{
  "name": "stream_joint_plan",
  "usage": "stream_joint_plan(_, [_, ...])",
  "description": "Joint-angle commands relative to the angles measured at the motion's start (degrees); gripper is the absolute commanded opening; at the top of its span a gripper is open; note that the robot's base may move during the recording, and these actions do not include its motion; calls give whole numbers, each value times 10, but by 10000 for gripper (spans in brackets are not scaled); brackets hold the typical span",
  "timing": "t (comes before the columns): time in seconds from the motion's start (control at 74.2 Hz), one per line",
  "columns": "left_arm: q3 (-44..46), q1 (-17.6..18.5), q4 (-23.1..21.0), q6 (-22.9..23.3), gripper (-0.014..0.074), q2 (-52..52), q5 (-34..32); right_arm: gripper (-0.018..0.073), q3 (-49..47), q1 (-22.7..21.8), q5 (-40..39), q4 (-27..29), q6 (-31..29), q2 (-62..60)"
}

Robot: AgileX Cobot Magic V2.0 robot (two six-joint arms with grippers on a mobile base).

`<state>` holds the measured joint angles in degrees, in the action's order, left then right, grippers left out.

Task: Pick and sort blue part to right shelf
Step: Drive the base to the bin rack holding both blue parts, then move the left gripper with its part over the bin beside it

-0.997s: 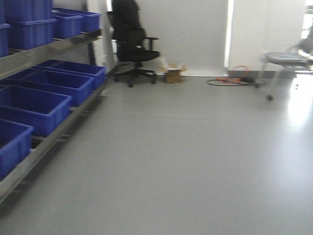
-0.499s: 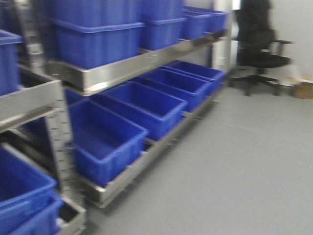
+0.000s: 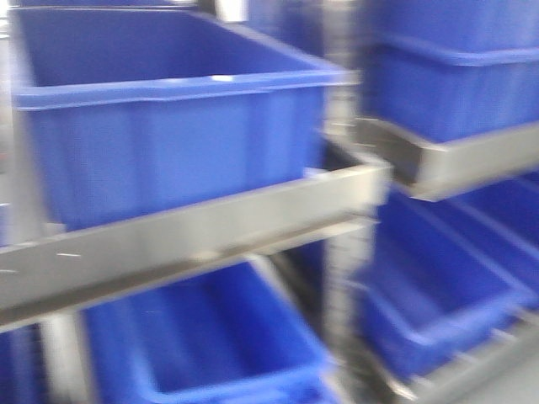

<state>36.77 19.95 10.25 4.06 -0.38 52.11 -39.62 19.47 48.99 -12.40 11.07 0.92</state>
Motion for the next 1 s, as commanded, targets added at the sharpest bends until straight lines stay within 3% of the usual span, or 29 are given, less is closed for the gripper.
stream_joint_plan(0.0, [14, 5, 2, 1, 249, -5, -49, 120, -14, -2, -51, -9, -4, 12])
stream_joint_plan(0.984, [14, 4, 0, 1, 249, -5, -49, 120, -14, -2, -51, -9, -4, 12])
